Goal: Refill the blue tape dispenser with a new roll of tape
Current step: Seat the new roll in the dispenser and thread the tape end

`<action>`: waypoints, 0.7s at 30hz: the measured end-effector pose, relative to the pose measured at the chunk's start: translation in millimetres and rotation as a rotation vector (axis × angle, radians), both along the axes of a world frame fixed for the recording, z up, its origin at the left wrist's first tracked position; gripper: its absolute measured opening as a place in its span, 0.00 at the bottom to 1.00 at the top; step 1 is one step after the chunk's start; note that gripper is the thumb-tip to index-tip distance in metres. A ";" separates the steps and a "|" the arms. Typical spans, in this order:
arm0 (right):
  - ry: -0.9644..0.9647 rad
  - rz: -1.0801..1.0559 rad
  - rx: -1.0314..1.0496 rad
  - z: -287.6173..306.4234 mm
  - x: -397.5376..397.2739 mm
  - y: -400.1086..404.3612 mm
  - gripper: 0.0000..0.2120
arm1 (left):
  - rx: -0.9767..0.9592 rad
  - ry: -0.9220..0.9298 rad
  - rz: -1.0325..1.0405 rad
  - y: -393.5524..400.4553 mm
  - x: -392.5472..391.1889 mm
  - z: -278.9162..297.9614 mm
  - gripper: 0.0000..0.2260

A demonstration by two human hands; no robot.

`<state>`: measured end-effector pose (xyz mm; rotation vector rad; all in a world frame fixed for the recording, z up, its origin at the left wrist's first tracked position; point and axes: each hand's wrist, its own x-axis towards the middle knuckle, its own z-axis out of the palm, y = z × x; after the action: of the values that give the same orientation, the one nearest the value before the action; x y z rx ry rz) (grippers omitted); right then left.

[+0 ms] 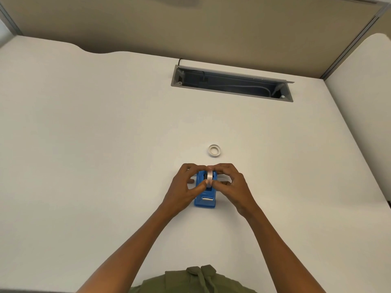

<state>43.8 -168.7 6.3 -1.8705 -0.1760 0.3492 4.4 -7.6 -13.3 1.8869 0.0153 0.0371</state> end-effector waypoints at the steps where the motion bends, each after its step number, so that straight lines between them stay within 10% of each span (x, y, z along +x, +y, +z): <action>1: 0.009 -0.007 0.001 0.2 0.7 0.4 0.14 | 0.002 0.007 -0.003 0.3 0.0 0.3 0.15; 21: 0.077 -0.131 0.078 5.4 2.7 9.2 0.07 | 0.034 0.054 0.003 0.8 2.7 0.8 0.16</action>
<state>46.5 -159.6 11.7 -1.7788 -0.0141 0.3186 7.1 -6.8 -12.5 1.9218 0.0543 -0.0119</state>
